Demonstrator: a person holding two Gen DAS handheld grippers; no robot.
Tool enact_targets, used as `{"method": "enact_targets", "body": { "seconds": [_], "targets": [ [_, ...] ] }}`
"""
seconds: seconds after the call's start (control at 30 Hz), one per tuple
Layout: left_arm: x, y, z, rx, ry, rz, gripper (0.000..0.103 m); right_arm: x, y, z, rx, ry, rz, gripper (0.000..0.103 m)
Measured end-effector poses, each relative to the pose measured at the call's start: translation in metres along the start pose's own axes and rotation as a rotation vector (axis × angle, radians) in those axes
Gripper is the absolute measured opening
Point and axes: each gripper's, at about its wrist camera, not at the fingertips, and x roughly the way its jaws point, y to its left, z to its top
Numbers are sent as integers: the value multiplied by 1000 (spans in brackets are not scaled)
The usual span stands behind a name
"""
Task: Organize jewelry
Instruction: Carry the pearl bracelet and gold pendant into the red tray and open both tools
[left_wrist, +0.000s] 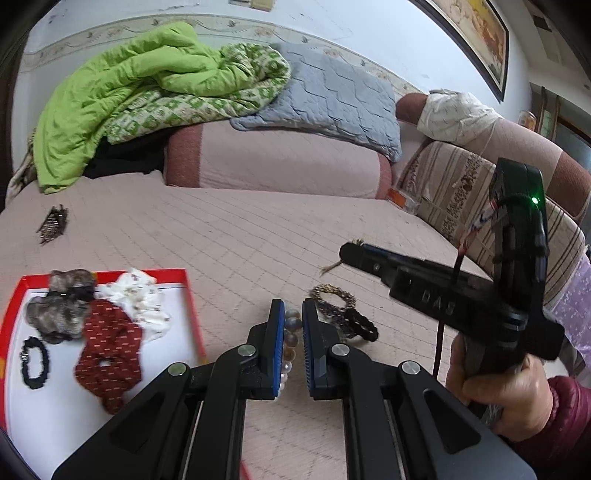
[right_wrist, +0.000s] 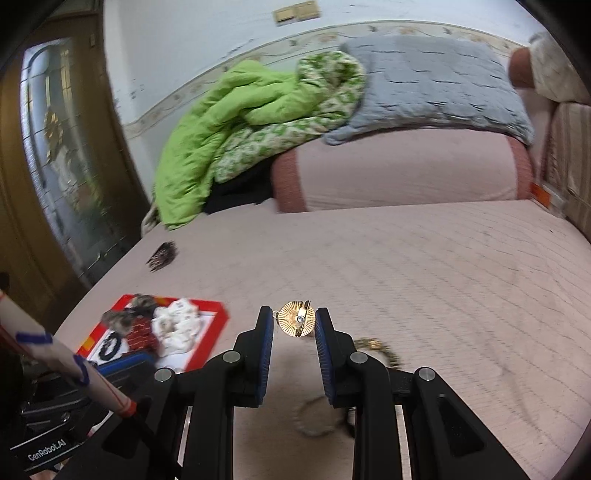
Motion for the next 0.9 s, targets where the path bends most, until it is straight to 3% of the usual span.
{"method": "enact_targets", "body": {
  "seconds": [0.5,0.73,0.9],
  "targets": [
    [-78,99,-15,-170,-63,179,9,11,96,-21,-87,20,161,25],
    [-81,138,-29,-237,-27,262,9,18,130,-33,-138,54,242,25],
    [-74,145,-32,-269,-5,268,9,25,147,-47,-174,113,306,25]
  ]
}}
